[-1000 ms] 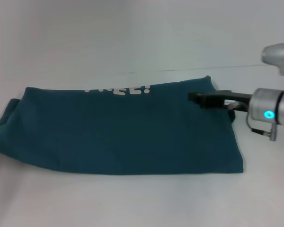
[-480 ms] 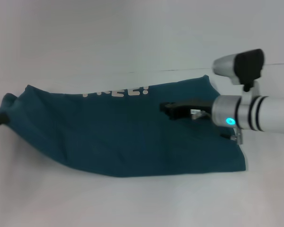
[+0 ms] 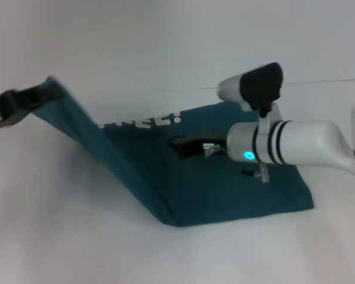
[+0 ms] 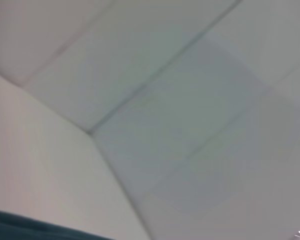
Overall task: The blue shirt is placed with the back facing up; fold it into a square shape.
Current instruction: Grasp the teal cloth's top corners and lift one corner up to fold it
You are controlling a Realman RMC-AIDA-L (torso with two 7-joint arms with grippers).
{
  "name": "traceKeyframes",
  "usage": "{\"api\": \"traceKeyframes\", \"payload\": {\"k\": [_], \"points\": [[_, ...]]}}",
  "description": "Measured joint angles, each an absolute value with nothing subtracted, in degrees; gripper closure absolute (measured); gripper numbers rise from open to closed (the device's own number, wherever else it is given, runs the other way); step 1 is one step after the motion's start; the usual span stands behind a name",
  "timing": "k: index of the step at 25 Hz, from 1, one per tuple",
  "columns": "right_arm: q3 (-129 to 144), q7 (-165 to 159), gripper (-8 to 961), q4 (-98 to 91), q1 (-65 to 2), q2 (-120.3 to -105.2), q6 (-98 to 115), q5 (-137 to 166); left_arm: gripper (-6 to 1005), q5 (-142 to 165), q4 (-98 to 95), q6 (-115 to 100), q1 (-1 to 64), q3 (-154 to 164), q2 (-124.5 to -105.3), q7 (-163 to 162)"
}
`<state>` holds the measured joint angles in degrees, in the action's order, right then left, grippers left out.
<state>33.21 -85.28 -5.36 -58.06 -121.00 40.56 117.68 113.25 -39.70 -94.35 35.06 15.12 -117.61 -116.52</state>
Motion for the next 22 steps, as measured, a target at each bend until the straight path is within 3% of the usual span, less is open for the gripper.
{"api": "traceKeyframes", "payload": {"k": [8, 22], "points": [[34.24, -81.9, 954, 0.71, -62.02, -121.28, 40.29, 118.08, 980, 109.24, -37.88, -92.78, 41.22, 19.68, -119.24, -115.38], [36.26, -80.27, 955, 4.46, -63.83, -121.57, 41.53, 118.31, 978, 108.35, -38.81, -90.21, 43.51, 20.42, -118.74, -114.8]]}}
